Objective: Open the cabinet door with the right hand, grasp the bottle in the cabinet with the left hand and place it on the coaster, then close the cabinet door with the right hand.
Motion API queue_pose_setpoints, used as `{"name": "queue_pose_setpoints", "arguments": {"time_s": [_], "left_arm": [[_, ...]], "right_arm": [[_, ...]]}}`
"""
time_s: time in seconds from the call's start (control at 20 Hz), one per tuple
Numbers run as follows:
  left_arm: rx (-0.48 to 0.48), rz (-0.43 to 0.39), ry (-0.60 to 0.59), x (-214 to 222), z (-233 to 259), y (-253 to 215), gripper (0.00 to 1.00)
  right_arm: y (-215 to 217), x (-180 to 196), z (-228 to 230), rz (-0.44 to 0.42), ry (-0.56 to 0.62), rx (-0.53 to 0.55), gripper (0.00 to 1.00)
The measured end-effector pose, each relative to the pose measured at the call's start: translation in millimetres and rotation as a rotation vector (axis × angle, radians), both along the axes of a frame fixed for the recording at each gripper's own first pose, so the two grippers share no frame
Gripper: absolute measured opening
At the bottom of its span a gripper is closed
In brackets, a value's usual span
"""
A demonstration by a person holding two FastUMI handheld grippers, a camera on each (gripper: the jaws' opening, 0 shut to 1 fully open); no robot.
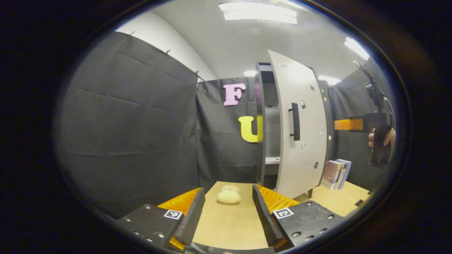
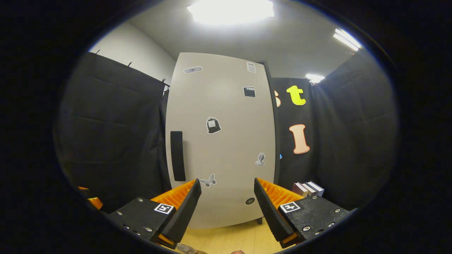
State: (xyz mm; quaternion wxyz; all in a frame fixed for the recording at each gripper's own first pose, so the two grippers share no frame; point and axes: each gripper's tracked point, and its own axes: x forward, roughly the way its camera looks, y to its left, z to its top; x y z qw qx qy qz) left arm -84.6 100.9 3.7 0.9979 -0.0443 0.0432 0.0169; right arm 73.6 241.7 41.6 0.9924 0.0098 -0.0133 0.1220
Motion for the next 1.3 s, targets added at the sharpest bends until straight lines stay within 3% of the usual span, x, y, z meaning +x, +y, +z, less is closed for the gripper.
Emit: {"name": "queue_pose_setpoints", "arguments": {"time_s": [0.2,0.25,0.45,0.7,0.75,0.8,1.0,1.05,1.25,1.3], "left_arm": [[-0.007,-0.052,-0.021,6,15,-20,0.81],[-0.003,-0.056,-0.025,9,19,-23,0.77],[-0.001,-0.095,-0.046,19,33,-49,0.81],[-0.004,-0.109,-0.057,23,45,-83,0.81],[-0.002,-0.109,-0.054,23,48,-89,0.77],[-0.004,-0.112,-0.056,23,51,-95,0.81],[0.005,-0.115,-0.083,23,70,-112,0.77],[0.012,-0.116,-0.091,21,73,-117,0.81],[0.021,-0.111,-0.099,20,75,-130,0.74],[0.021,-0.109,-0.098,20,75,-131,0.77]], "right_arm": [[-24,-22,-1,-0.034,-0.006,-0.017,0.93],[-31,-27,-1,-0.040,-0.008,-0.020,0.93],[-65,-38,-1,-0.070,-0.014,-0.015,0.93],[-119,-46,-3,-0.119,-0.017,-0.022,0.93],[-129,-47,-4,-0.126,-0.016,-0.022,0.93],[-137,-47,-7,-0.131,-0.011,-0.020,0.93],[-172,-52,-10,-0.155,-0.005,-0.011,0.93],[-182,-52,-12,-0.162,-0.004,-0.014,0.93],[-212,-55,-16,-0.186,-0.004,-0.028,0.93],[-218,-55,-17,-0.192,-0.004,-0.031,0.93]]}}
